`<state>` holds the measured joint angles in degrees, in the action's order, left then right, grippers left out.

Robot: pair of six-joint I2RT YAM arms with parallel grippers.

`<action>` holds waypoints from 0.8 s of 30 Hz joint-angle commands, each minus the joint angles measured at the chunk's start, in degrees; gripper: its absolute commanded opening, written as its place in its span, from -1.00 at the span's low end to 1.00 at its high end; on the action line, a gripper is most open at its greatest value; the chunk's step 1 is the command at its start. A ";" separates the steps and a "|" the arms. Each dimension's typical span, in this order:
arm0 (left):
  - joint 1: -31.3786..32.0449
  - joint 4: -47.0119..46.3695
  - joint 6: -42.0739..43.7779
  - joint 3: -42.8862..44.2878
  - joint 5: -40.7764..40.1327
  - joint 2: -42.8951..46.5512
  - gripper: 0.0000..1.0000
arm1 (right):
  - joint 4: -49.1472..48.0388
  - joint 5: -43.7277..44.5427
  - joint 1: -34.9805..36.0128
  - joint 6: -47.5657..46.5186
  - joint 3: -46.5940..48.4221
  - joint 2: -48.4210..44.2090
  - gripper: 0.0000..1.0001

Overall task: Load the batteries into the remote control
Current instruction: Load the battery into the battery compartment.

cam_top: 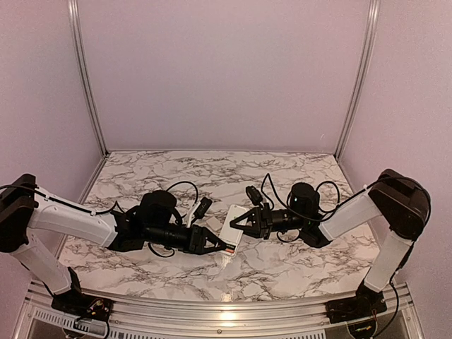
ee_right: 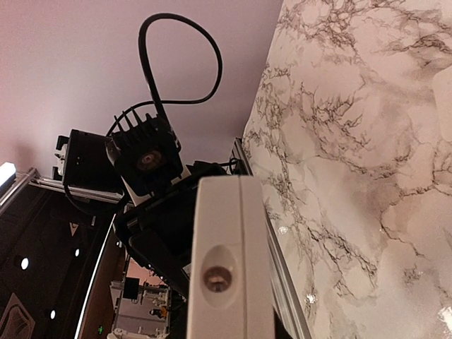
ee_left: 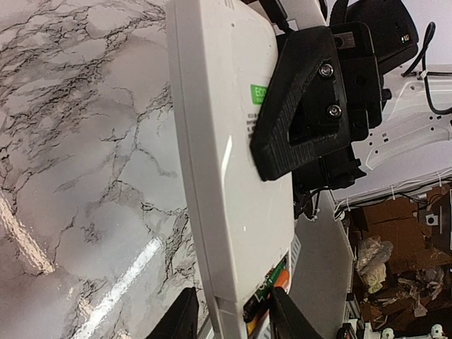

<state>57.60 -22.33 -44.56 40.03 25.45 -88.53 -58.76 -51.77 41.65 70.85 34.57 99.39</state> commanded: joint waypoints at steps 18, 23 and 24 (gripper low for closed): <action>-2.32 5.79 3.82 -0.98 -2.31 1.56 0.12 | -4.17 -2.22 -1.92 2.18 -0.26 -2.13 -1.00; -2.32 12.38 10.72 2.62 -5.45 4.32 0.59 | 3.10 -2.13 -5.07 -3.78 -0.57 -4.81 -1.00; -2.32 13.39 11.81 3.44 -6.24 4.69 0.65 | 6.40 -1.64 -5.39 -6.97 -0.25 -6.07 -1.00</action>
<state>55.68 -17.23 -39.75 39.81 23.42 -86.65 -57.67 -52.82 38.28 70.76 33.65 98.08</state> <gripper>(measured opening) 0.774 0.142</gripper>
